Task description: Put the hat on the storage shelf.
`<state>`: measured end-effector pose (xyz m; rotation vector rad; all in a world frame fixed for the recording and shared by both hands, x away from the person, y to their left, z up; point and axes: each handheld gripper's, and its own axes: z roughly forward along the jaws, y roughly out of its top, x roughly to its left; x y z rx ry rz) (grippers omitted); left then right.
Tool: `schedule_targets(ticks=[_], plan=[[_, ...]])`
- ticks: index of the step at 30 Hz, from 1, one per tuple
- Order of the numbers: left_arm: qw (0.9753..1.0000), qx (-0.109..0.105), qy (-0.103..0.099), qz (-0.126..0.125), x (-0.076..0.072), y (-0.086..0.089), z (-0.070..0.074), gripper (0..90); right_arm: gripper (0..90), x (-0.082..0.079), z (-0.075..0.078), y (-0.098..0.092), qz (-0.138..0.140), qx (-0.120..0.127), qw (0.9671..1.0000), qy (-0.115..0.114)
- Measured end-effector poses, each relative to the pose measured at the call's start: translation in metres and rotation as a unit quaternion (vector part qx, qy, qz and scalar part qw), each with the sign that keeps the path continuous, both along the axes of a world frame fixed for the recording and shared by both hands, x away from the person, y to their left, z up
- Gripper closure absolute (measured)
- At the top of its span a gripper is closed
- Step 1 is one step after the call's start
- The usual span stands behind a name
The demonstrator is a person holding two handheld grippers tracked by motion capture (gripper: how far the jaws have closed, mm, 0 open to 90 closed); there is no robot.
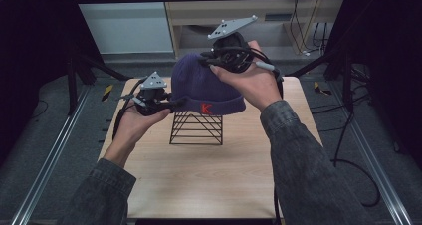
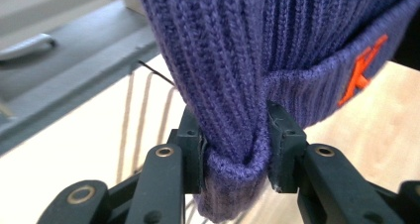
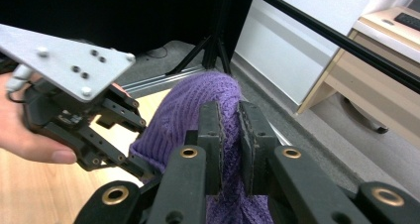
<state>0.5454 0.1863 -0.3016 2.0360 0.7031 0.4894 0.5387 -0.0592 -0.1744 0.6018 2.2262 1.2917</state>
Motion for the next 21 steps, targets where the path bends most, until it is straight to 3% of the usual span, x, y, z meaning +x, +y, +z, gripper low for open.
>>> schedule_targets(ticks=[1, 7, 11, 16, 21], plan=[[0.9999, -0.003, -0.006, 0.014, 0.002, 0.001, 0.001, 64.6, 81.1, 0.002, -0.001, -0.001, -0.002, 0.002, 1.0000, 0.000], [0.9993, -0.003, -0.010, 0.037, 0.008, 0.004, -0.001, 64.4, 80.9, 0.010, -0.008, -0.002, -0.009, 0.008, 0.9999, 0.002], [0.9990, 0.008, -0.007, 0.044, 0.011, 0.006, -0.007, 64.2, 80.8, 0.016, -0.018, 0.000, -0.013, 0.003, 0.9998, 0.012], [0.9989, 0.000, 0.001, 0.048, 0.012, 0.009, -0.015, 63.8, 80.6, 0.020, -0.026, 0.002, -0.014, -0.002, 0.9997, 0.019], [0.9988, 0.007, 0.011, 0.047, 0.014, 0.011, -0.022, 62.9, 80.2, 0.024, -0.035, 0.005, -0.017, -0.018, 0.9993, 0.027]])
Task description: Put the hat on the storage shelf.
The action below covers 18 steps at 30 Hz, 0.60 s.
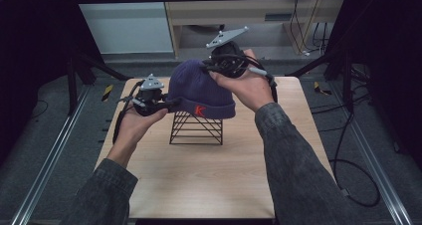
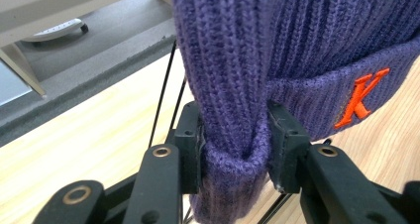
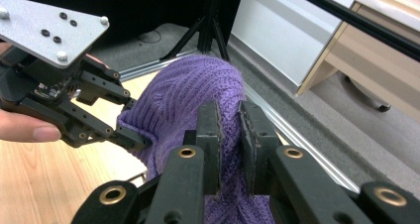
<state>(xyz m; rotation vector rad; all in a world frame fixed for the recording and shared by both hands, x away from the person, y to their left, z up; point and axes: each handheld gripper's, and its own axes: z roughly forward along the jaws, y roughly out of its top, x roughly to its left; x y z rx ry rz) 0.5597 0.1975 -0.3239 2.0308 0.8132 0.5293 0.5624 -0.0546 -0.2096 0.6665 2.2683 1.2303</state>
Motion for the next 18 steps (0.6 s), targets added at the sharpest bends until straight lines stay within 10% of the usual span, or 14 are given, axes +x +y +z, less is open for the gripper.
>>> schedule_targets(ticks=[18], plan=[[0.9998, 0.009, 0.013, -0.008, -0.004, 0.006, -0.012, 64.1, 79.2, 0.002, -0.009, 0.009, 0.007, -0.021, 0.9997, 0.011]])
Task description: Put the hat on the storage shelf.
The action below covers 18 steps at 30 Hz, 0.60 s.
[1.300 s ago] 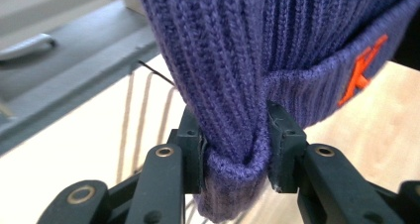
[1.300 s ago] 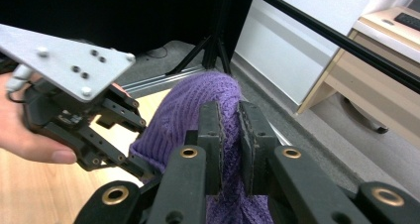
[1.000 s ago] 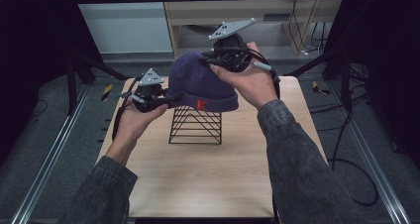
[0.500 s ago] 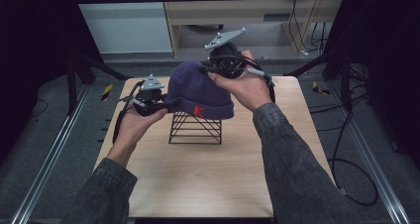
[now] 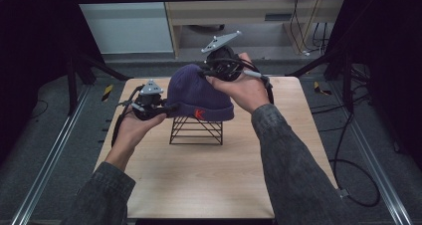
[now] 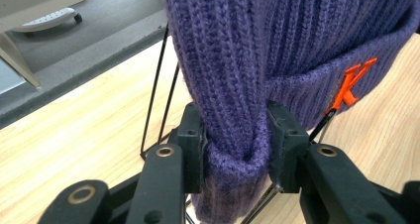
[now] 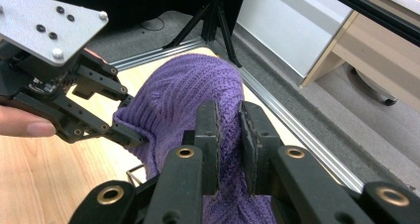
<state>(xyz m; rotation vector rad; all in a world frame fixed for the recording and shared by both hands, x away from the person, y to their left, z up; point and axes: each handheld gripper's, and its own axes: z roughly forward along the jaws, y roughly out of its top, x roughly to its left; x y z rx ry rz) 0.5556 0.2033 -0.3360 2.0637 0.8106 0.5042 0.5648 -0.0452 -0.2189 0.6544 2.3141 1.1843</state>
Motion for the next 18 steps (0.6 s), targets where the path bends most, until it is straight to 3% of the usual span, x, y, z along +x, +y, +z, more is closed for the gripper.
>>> schedule_targets(ticks=[13, 18], plan=[[1.0000, 0.006, 0.005, 0.000, -0.001, 0.004, -0.005, 63.6, 78.8, -0.002, 0.002, 0.011, 0.009, -0.030, 0.9995, 0.000], [0.9999, 0.007, 0.014, 0.003, 0.001, 0.007, -0.013, 63.3, 78.8, -0.001, -0.005, 0.014, 0.016, -0.035, 0.9992, 0.013]])
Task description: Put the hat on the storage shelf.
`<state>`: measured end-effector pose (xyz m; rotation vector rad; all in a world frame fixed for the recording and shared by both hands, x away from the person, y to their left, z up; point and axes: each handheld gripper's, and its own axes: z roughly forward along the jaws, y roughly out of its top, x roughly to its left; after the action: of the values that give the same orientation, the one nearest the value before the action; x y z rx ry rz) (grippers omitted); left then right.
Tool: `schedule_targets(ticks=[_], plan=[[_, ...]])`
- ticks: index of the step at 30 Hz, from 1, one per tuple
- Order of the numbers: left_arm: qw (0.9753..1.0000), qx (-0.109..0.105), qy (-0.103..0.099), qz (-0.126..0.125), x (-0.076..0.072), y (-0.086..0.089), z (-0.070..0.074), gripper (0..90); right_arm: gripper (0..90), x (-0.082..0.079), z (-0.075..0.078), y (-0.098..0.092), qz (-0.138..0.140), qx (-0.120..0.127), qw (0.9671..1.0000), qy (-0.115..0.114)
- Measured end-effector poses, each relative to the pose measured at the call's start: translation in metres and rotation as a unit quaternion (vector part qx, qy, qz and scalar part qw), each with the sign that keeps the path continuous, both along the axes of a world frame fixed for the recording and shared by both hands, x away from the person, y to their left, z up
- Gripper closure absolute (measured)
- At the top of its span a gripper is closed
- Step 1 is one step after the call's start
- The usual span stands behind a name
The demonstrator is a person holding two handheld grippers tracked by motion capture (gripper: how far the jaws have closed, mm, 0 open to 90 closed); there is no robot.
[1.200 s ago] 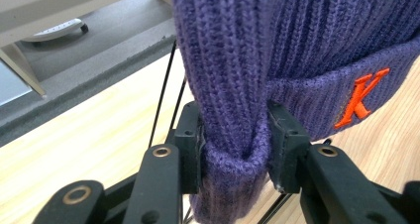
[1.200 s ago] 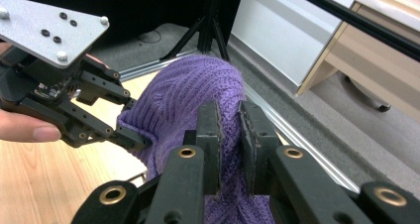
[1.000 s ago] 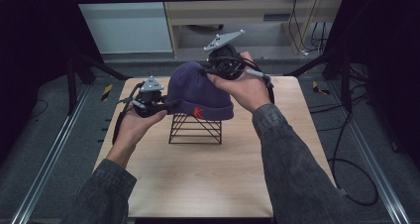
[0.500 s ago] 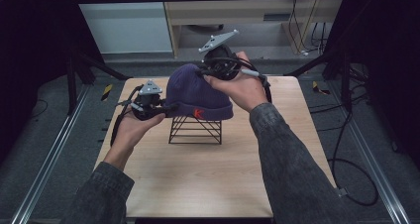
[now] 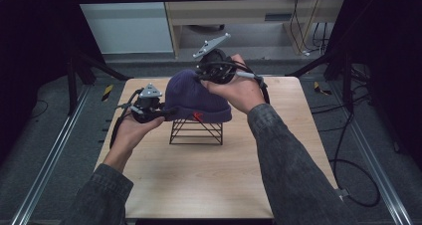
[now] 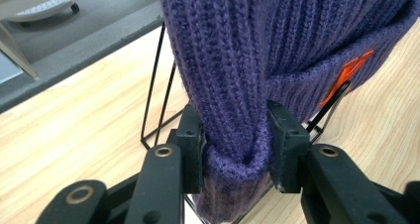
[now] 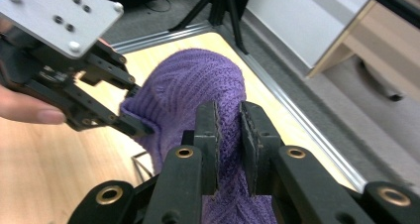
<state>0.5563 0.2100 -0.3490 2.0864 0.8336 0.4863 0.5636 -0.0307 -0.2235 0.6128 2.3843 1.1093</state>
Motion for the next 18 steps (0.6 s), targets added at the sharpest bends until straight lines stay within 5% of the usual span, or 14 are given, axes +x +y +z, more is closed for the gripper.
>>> schedule_targets(ticks=[18], plan=[[0.9999, 0.006, 0.012, -0.003, -0.001, 0.002, -0.011, 62.8, 78.8, 0.004, -0.013, 0.002, 0.002, -0.006, 0.9998, 0.019]])
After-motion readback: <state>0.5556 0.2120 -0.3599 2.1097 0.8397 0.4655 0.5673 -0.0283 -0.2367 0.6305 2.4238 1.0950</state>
